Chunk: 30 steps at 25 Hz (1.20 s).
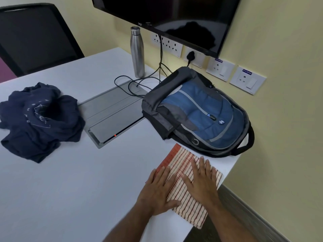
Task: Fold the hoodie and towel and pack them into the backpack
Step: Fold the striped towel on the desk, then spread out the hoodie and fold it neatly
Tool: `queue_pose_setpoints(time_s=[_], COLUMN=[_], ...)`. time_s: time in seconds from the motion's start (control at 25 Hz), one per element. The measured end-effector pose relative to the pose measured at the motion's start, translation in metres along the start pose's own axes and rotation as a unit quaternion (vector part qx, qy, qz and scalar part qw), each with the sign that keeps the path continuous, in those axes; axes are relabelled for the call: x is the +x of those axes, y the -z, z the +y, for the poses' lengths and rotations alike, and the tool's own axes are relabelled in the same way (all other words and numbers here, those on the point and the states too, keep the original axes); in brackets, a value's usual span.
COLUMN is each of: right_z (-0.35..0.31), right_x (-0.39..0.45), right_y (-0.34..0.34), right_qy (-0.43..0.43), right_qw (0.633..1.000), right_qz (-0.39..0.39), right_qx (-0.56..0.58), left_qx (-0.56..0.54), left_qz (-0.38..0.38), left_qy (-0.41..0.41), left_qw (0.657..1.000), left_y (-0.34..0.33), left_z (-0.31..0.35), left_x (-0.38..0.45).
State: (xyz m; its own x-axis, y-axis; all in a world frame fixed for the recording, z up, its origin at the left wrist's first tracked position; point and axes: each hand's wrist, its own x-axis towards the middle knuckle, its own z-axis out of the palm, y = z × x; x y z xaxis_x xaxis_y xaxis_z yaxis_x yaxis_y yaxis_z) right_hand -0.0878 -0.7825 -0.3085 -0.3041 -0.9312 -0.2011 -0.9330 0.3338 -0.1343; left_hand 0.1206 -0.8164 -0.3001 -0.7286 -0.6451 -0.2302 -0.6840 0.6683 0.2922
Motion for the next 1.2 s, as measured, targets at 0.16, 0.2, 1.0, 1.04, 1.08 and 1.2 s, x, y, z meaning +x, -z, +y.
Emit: queue_pose_setpoints(time_s=[0.16, 0.2, 1.0, 1.04, 1.08, 1.2], right_z=[0.016, 0.017, -0.169, -0.192, -0.214, -0.283], right_x=[0.008, 0.009, 0.035, 0.037, 0.040, 0.050], right_y=[0.003, 0.003, 0.049, 0.051, 0.052, 0.058], right_qy=[0.005, 0.008, 0.162, 0.175, 0.184, 0.212], right_qw=[1.000, 1.000, 0.979, 0.975, 0.972, 0.964], right_qz=[-0.001, 0.003, 0.112, 0.115, 0.118, 0.114], right_qx=[-0.013, -0.014, 0.059, 0.076, 0.088, 0.109], left_qx=[0.001, 0.004, -0.072, -0.076, -0.085, -0.111], left_qz=[-0.026, -0.027, 0.251, 0.277, 0.294, 0.320], left_qy=[0.003, 0.004, 0.168, 0.193, 0.223, 0.343], left_qw=[1.000, 1.000, 0.951, 0.938, 0.925, 0.876], left_y=[0.004, 0.003, 0.073, 0.077, 0.081, 0.099], left_z=[0.009, 0.010, -0.138, -0.162, -0.186, -0.247], left_x=[0.016, 0.018, -0.095, -0.115, -0.134, -0.196])
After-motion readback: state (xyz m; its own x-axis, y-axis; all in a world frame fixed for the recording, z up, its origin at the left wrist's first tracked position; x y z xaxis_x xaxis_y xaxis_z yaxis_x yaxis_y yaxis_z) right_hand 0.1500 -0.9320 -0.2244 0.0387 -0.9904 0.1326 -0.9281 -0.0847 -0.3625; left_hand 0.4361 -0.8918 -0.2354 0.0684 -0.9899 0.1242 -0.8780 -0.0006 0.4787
